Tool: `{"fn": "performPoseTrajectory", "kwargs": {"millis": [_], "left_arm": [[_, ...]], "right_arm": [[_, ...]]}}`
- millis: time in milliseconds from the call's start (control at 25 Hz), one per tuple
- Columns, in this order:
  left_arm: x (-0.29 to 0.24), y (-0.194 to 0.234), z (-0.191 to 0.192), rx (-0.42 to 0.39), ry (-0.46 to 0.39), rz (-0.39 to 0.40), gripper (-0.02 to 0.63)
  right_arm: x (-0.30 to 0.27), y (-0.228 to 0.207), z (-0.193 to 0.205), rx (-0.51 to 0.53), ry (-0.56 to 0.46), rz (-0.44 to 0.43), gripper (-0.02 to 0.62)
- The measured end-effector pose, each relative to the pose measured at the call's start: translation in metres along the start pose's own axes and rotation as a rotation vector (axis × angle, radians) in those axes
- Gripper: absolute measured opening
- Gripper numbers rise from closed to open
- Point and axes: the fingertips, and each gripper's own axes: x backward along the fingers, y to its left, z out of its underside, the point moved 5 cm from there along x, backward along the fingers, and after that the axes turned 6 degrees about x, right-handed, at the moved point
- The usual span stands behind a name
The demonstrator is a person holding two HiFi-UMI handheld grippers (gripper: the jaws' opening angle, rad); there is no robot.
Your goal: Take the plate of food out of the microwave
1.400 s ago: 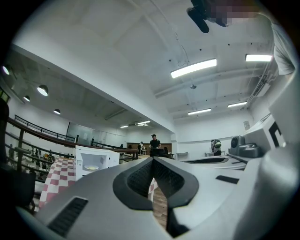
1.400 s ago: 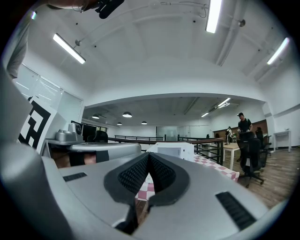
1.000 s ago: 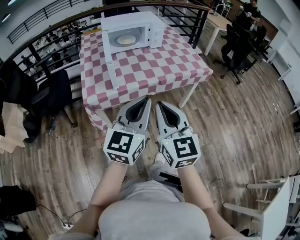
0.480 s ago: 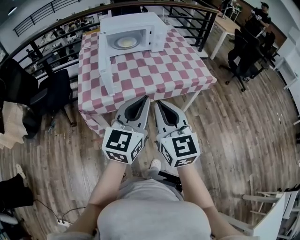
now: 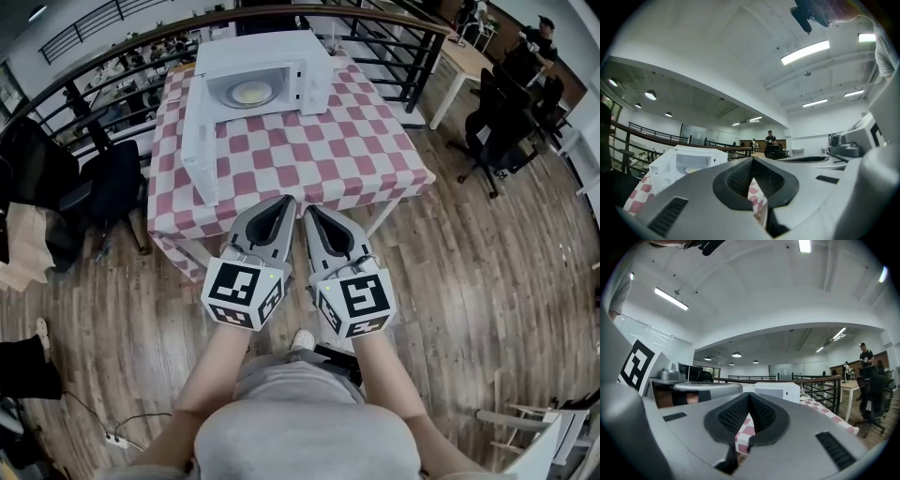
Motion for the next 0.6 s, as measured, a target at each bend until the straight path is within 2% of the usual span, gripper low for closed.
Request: {"fn": "performPoseTrajectory", "kwargs": {"millis": [240,600], "left_arm": [[-0.018,-0.002,0.004,-0.003,-0.002,-0.02,0.003],[-0.03,0.004,0.007,-0.001,-0.004,-0.046,0.003]], "right_arm": [[-0.008,-0.022,0.004,-0.002,-0.01,-0.014,0.025],[-0.021,-0.031,0.009,-0.007,-0.014,-0.037,0.025]]}}
